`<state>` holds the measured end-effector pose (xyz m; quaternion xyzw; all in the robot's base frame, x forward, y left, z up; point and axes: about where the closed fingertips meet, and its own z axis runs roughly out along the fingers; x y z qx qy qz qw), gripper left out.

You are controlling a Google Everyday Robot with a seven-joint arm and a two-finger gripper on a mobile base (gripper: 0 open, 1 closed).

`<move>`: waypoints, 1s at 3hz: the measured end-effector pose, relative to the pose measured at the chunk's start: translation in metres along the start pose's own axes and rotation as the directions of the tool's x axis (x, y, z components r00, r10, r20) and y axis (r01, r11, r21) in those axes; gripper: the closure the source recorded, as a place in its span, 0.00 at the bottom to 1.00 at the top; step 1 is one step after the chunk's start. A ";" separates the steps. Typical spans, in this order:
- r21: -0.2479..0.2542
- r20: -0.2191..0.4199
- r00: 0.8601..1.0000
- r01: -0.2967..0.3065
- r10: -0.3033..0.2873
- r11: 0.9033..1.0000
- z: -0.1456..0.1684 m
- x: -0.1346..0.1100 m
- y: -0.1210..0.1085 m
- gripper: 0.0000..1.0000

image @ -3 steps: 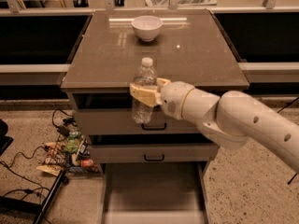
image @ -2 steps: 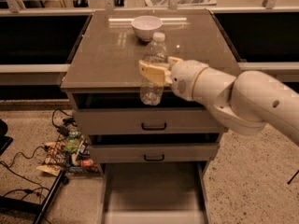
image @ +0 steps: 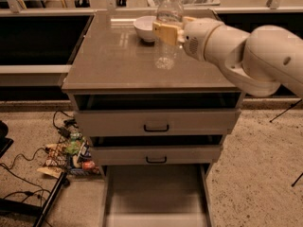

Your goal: Pick water bottle from bottom drawer and place on counter

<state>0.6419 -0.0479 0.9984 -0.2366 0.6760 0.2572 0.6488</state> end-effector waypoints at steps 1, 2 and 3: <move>0.074 0.011 0.998 0.054 -0.055 0.996 0.021 -0.006 -0.036 1.00; 0.158 -0.007 0.997 0.081 -0.081 0.984 0.033 0.014 -0.073 1.00; 0.228 -0.009 0.998 0.066 -0.065 0.971 0.031 0.043 -0.106 1.00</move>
Offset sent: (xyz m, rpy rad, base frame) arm 0.1137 -0.0672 -0.0555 -0.1128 -0.0473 -0.2857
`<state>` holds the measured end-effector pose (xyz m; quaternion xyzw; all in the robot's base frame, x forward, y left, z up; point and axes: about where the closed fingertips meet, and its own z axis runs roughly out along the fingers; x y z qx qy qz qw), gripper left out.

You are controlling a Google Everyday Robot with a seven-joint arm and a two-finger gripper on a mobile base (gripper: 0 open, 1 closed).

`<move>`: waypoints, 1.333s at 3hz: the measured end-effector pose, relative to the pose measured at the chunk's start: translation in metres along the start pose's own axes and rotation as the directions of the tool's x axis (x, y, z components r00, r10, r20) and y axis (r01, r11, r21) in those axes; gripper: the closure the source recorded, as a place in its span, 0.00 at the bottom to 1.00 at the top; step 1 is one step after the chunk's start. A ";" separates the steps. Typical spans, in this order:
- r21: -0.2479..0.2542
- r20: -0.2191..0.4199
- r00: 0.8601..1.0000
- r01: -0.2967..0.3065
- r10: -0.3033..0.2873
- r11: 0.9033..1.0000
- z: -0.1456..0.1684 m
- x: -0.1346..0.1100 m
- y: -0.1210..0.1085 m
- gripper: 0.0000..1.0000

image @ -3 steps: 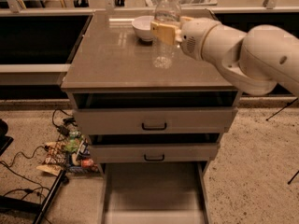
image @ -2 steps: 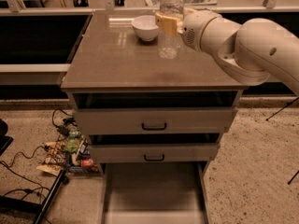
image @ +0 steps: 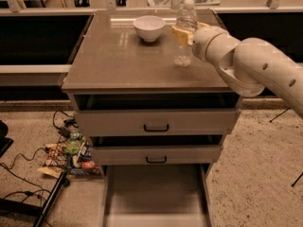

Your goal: Pick water bottle from bottom drawer and place on counter

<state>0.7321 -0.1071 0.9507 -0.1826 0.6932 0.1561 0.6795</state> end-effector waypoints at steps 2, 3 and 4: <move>0.061 -0.015 0.997 -0.072 0.073 0.996 -0.002 0.043 -0.025 1.00; 0.061 -0.015 0.997 -0.072 0.073 0.996 -0.002 0.036 -0.026 1.00; 0.061 -0.015 0.997 -0.072 0.073 0.996 -0.002 0.034 -0.026 0.82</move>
Offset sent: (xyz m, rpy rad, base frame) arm 0.0187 -0.0561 -0.1260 0.1297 0.1642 -0.1315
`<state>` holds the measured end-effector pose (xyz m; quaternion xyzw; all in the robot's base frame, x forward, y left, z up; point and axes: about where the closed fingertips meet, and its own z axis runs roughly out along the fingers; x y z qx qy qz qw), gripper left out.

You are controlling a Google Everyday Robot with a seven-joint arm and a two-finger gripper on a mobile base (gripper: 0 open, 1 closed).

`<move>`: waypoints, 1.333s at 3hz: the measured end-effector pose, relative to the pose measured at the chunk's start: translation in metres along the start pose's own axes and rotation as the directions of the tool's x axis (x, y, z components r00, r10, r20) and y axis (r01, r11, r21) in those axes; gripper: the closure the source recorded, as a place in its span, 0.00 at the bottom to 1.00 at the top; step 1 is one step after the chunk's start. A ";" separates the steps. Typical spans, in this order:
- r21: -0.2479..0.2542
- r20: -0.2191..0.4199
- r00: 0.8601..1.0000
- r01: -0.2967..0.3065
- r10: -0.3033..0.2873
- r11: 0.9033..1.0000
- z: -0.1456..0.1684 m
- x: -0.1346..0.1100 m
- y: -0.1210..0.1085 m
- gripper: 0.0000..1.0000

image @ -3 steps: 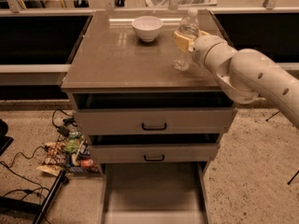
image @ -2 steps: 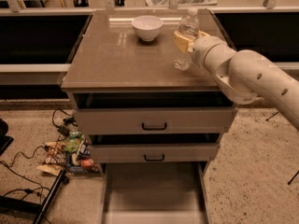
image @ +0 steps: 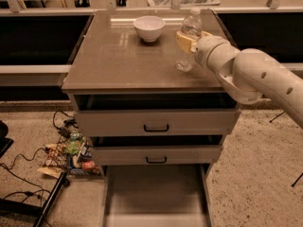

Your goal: Pick water bottle from bottom drawer and place on counter

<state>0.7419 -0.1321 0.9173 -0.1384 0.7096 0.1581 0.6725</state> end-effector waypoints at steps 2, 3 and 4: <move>0.000 0.000 1.000 0.000 0.000 1.000 0.000 0.000 0.000 0.36; -0.001 0.000 1.000 0.000 0.000 1.000 0.000 0.000 0.001 0.04; -0.003 0.000 1.000 0.000 0.000 1.000 0.001 0.000 0.002 0.00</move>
Offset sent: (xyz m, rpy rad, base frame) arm 0.0000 0.0000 0.0000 0.0000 0.0000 0.0001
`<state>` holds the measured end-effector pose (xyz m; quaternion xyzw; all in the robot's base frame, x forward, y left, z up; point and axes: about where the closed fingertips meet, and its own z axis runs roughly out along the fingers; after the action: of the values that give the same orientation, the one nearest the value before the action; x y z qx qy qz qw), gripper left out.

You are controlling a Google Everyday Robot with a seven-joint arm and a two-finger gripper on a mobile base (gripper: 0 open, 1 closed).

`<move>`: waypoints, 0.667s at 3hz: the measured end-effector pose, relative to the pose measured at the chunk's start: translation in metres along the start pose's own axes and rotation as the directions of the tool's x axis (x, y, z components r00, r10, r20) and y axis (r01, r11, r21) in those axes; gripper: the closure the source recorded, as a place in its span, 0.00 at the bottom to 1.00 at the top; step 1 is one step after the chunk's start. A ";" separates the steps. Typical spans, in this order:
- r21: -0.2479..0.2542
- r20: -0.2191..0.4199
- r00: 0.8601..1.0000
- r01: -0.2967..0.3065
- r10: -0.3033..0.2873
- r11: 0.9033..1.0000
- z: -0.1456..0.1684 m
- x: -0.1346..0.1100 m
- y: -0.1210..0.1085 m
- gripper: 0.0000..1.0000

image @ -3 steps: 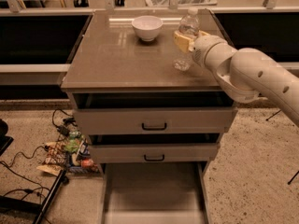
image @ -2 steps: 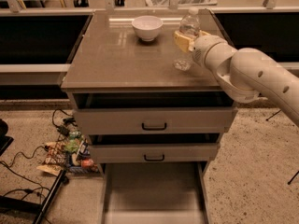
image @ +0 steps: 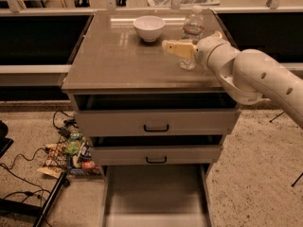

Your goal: Pick water bottle from bottom drawer and place on counter

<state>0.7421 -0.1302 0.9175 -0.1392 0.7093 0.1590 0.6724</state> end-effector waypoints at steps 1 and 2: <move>0.000 0.000 1.000 0.000 0.000 1.000 0.000 0.000 0.000 0.00; -0.006 0.018 1.000 0.006 -0.006 1.000 -0.021 -0.010 -0.025 0.00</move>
Offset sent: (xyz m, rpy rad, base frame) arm -0.0261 -0.1012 0.0309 0.0079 -0.0579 0.0111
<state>0.7337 -0.1617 0.9279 -0.1419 0.7022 0.1606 0.6789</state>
